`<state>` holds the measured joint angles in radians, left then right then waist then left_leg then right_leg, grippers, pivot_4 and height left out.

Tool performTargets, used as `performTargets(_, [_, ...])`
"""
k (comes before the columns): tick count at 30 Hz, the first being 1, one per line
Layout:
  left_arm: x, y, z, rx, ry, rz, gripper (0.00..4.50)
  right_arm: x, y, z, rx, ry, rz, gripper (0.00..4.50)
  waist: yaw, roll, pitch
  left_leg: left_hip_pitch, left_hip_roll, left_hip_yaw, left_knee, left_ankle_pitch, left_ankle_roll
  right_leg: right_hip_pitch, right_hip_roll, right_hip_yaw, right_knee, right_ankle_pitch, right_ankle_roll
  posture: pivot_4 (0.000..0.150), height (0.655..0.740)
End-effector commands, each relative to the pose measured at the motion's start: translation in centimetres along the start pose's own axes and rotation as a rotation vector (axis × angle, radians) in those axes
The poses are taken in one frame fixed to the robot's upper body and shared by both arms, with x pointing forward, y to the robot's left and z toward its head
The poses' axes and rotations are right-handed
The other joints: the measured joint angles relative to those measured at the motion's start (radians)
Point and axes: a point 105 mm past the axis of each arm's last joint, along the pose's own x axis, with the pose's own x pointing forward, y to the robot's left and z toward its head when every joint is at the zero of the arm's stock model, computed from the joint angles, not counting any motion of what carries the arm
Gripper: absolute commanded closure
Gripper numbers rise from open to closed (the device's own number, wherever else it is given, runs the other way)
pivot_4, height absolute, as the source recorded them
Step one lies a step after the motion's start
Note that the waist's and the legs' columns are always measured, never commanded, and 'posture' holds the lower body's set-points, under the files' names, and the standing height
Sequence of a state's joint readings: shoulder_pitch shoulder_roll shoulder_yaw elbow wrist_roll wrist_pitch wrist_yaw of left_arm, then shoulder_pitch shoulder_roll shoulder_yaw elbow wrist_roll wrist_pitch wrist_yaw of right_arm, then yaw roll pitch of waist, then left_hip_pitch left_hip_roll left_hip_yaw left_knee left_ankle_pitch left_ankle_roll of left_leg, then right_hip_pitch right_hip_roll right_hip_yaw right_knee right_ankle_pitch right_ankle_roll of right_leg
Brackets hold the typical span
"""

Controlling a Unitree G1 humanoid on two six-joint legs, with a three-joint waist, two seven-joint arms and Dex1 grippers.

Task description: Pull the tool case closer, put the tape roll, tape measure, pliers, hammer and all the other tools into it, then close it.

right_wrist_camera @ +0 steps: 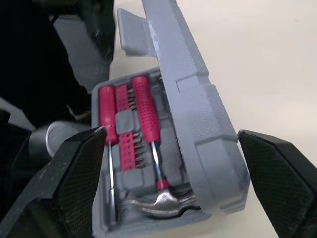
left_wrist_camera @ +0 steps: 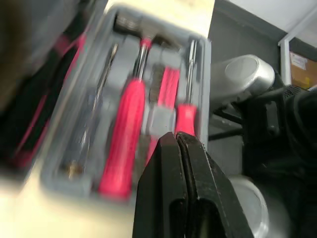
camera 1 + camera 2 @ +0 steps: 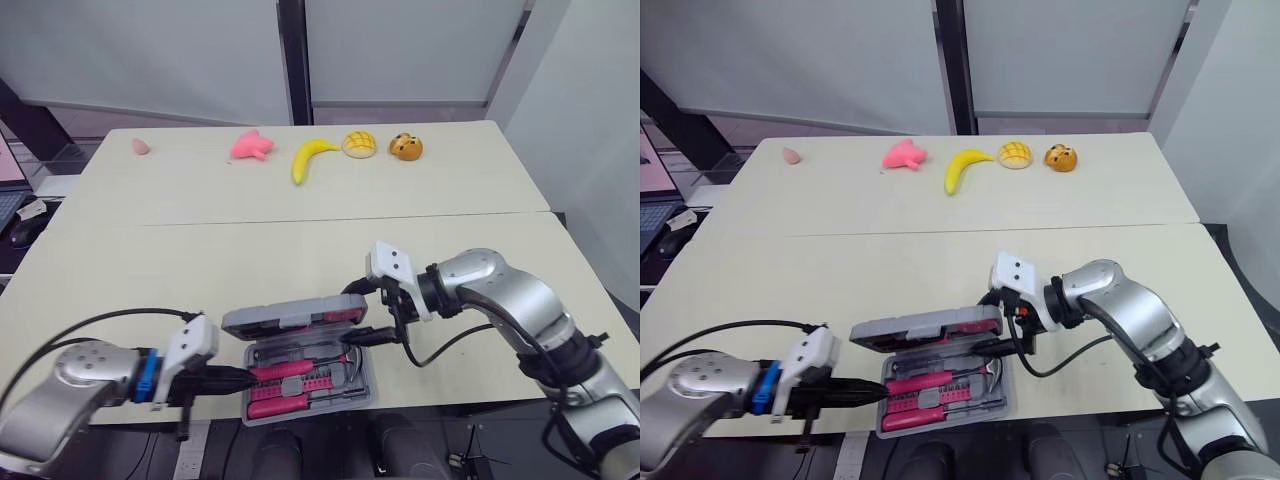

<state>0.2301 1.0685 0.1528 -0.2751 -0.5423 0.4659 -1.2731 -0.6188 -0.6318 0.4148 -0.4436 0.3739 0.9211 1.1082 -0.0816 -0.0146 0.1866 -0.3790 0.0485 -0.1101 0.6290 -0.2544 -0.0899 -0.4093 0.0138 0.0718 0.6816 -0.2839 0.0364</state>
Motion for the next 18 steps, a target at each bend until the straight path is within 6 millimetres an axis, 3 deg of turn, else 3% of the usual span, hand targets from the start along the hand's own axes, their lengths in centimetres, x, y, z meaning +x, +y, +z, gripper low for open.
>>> performTargets(1, [-2.0,0.9,-0.7,-0.047,0.03,0.043,4.5,-0.6,2.0,0.7,-0.082,0.033,0.05,0.01,0.001,0.0,0.0,0.0,0.0,0.0,0.0,0.0,0.0,0.0,0.0,0.0,0.0,0.0,0.0,0.15,0.74])
performTargets(8, [-3.4,3.2,-2.3,-0.072,0.063,0.171,4.5,-2.5,3.6,0.6,-0.112,0.09,0.054,0.01,0.002,0.0,0.0,-0.001,0.0,0.0,0.0,0.0,0.0,-0.001,0.0,0.0,0.0,0.0,0.0,0.15,0.74])
performTargets(12, [-2.8,4.5,-2.4,-0.025,0.055,0.261,4.5,-3.8,1.5,-1.7,-0.146,0.216,-0.12,0.01,0.007,-0.001,0.0,-0.001,0.0,0.001,0.0,0.0,0.0,-0.001,-0.001,0.0,-0.001,0.0,0.0,0.15,0.74])
performTargets(18, [-1.1,4.4,-2.8,0.022,0.063,0.279,4.5,-3.7,0.9,-3.8,-0.162,0.292,-0.198,0.01,0.008,-0.001,0.0,-0.001,0.0,0.001,0.0,0.0,0.0,-0.002,-0.001,0.0,-0.001,0.0,0.0,0.15,0.74])
